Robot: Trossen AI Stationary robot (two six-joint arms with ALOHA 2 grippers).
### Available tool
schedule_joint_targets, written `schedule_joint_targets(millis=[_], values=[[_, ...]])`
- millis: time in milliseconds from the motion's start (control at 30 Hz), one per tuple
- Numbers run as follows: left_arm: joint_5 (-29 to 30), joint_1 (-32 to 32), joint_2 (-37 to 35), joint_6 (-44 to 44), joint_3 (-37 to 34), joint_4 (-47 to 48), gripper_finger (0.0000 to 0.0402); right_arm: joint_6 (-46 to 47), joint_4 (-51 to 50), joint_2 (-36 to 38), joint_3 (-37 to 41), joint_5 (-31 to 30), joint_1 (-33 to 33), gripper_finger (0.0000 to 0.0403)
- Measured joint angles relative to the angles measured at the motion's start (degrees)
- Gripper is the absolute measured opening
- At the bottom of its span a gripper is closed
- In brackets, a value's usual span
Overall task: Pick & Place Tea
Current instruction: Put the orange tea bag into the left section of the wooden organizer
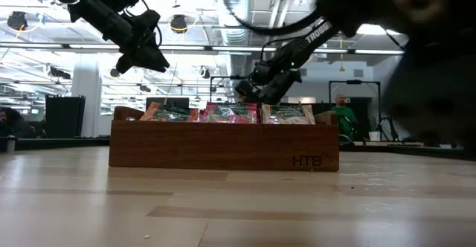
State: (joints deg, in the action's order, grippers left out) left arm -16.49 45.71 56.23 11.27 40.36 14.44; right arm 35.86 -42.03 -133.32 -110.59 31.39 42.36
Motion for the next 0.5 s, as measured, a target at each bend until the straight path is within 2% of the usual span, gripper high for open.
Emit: schedule_joint_targets(millis=[100, 167, 367, 500], values=[[-0.38, 0.0, 0.0, 0.02, 0.0, 0.0, 0.009, 4.03, 4.87, -1.74, -0.15, 4.2, -0.05, 0.02], [-1.25, 0.0, 0.0, 0.02, 0.0, 0.0, 0.009, 4.87, 4.67, -2.99, 0.09, 6.33, -0.2, 0.02], [-3.02, -0.19, 0.0, 0.1, 0.02, 0.0, 0.009, 4.32, 7.97, -3.79, -0.02, 6.75, 0.06, 0.02], [-3.37, -0.35, 0.0, 0.11, 0.02, 0.13, 0.009, 0.33, 7.8, -3.1, -0.02, 7.62, 1.1, 0.0194]])
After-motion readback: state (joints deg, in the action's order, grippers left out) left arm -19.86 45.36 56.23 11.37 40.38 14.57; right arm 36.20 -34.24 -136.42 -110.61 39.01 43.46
